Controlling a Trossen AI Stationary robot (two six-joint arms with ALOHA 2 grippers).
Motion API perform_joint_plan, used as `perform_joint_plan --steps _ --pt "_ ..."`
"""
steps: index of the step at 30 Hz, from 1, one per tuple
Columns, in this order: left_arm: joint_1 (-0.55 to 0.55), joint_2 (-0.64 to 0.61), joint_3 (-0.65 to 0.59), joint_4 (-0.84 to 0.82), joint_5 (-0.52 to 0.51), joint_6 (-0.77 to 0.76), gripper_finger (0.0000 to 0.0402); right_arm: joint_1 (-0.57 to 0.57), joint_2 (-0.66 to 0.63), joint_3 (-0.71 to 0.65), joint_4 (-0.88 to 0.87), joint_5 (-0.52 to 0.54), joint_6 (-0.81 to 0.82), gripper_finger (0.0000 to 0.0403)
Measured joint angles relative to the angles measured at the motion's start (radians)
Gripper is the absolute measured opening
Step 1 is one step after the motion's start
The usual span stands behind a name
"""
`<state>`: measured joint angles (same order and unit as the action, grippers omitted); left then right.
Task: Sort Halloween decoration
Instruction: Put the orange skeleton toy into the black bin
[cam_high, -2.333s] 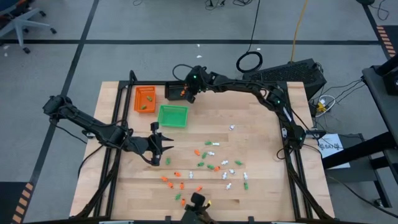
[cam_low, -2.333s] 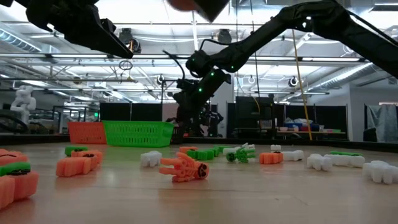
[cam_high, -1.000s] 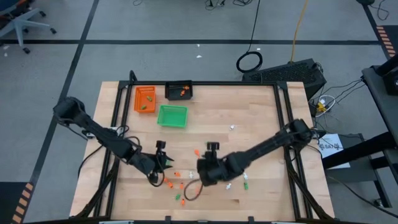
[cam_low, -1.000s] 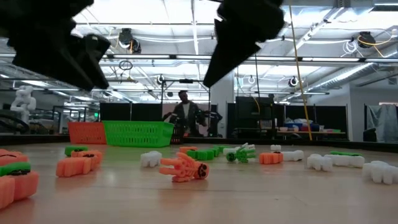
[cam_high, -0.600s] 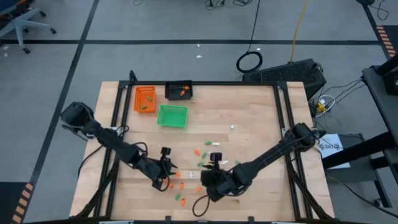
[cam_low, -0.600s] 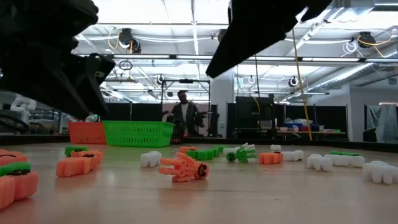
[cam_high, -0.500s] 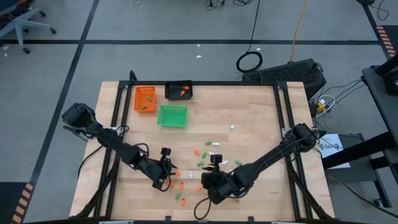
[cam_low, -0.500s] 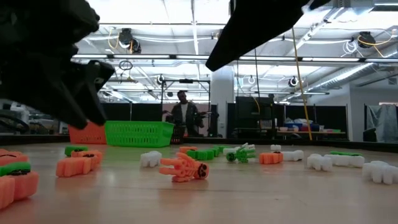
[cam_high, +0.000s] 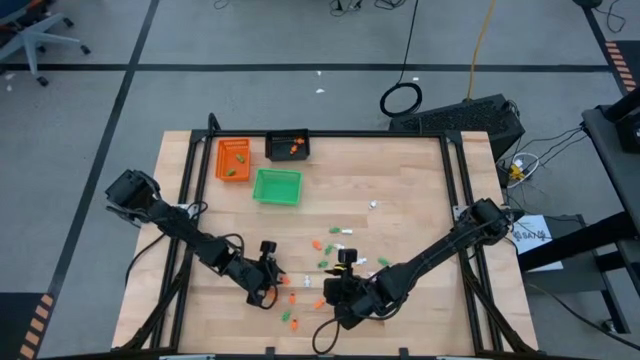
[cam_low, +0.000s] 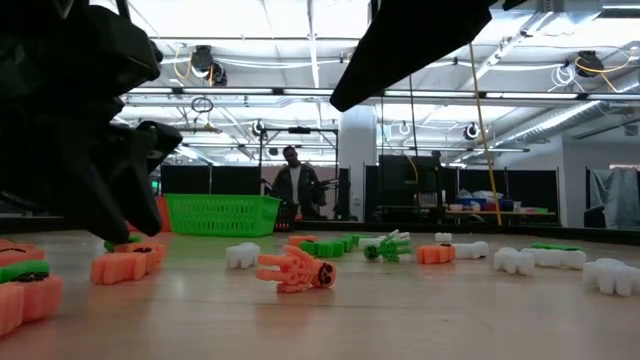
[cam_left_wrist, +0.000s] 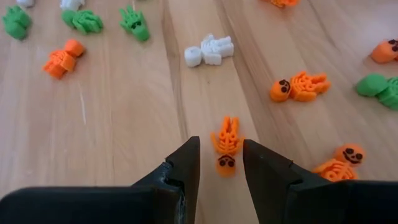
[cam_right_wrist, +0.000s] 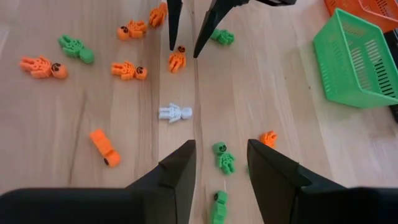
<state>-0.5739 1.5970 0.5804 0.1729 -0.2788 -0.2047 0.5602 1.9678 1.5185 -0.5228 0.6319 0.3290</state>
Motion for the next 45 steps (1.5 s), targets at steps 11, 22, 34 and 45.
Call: perform_joint_plan --steps 11,22,34,45 --pt "0.0 0.0 0.0 -0.001 0.02 0.0 0.0121 0.0 0.0 0.0 0.0 0.0 0.0 0.0128" --pt "0.001 0.079 0.003 0.021 0.012 -0.005 0.0121 0.0 0.0 0.0 0.0 0.0 0.0 0.0128" --pt "0.001 0.089 0.002 0.018 0.01 -0.055 0.0095 0.0 0.0 0.0 -0.001 0.0 0.0 0.0128" --pt "0.001 0.09 0.001 0.016 0.015 0.006 0.001 0.0 0.0 0.0 -0.002 0.0 0.0 0.0128"
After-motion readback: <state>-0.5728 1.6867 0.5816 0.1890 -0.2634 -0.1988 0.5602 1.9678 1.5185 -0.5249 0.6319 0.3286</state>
